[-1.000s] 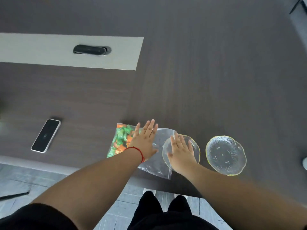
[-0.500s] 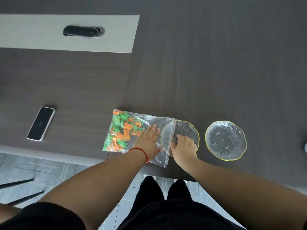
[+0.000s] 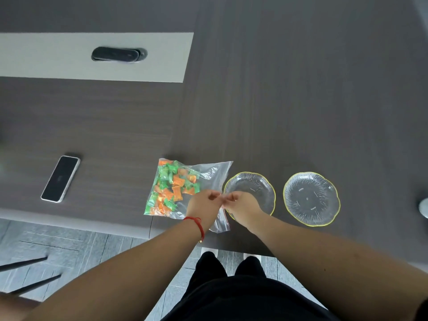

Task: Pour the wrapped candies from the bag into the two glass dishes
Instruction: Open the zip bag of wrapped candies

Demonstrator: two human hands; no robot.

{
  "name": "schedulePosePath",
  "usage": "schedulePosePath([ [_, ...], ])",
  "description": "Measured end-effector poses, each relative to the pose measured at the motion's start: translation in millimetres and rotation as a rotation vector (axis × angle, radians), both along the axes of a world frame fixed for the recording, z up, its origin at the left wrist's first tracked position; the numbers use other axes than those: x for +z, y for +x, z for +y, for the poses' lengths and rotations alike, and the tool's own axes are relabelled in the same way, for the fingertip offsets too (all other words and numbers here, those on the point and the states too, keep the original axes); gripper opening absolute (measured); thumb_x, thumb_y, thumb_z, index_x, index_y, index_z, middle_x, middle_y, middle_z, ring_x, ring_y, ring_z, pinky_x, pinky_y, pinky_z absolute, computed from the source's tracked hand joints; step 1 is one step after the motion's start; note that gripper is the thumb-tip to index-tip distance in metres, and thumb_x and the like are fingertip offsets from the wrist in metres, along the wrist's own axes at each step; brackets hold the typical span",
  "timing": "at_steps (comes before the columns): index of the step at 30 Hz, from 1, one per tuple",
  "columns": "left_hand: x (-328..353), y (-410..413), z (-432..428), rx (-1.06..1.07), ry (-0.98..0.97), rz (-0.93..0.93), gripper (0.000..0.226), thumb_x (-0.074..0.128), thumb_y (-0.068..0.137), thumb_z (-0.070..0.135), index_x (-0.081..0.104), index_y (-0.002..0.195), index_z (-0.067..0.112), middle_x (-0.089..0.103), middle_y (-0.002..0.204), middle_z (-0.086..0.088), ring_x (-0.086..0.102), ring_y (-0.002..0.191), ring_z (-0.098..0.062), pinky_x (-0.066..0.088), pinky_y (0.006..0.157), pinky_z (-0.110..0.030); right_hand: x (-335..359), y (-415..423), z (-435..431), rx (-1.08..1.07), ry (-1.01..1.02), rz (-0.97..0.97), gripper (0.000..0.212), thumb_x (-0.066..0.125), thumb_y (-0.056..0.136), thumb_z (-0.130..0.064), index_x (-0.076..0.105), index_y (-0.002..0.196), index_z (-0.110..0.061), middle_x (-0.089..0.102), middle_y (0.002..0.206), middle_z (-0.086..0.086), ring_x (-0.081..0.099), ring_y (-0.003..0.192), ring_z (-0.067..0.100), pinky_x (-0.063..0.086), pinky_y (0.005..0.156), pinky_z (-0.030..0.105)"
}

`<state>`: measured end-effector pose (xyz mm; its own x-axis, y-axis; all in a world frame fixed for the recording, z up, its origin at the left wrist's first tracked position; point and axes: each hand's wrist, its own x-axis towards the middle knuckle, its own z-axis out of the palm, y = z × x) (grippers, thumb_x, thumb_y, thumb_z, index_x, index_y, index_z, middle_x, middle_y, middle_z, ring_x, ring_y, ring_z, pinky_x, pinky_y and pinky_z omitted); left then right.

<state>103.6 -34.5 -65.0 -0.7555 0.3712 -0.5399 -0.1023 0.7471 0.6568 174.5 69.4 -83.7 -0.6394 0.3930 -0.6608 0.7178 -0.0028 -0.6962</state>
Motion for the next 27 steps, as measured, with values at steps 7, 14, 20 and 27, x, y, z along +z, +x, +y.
schedulePosePath([
  [7,12,-12,-13,0.344,0.214,-0.393,0.006,0.065,0.083,0.013,0.071,0.082,0.011,0.072,0.09,-0.019,0.067,0.079,-0.026,0.057,0.085,-0.038,22,-13,-2,0.166,-0.009,0.023,0.02,0.073,0.081,-0.036,0.061,0.069,-0.026,0.057,0.054,-0.006,0.047,0.049,0.007,0.032,0.046,0.019],
  [14,24,-19,-25,0.379,0.331,-0.426,0.016,0.059,0.09,0.009,0.066,0.094,-0.005,0.07,0.085,-0.019,0.069,0.071,-0.024,0.06,0.062,-0.025,29,-22,-5,0.148,-0.136,0.099,0.018,0.077,0.079,-0.021,0.064,0.067,-0.02,0.069,0.065,0.004,0.062,0.054,0.01,0.048,0.072,0.025],
  [20,26,-27,-29,0.164,0.17,-0.128,0.02,0.057,0.09,0.019,0.062,0.077,0.005,0.069,0.076,-0.013,0.067,0.068,-0.022,0.059,0.068,-0.033,37,-28,-6,0.092,-0.275,0.139,0.019,0.066,0.09,-0.014,0.06,0.071,-0.016,0.068,0.068,0.003,0.062,0.052,0.009,0.029,0.042,0.017],
  [27,33,-37,-32,0.091,0.198,-0.179,0.021,0.05,0.094,0.018,0.061,0.079,0.009,0.065,0.076,-0.008,0.063,0.07,-0.019,0.059,0.07,-0.032,52,-32,2,0.146,-0.298,0.141,0.011,0.059,0.094,-0.018,0.065,0.085,-0.015,0.074,0.08,-0.002,0.066,0.058,0.014,0.029,0.04,0.015],
])
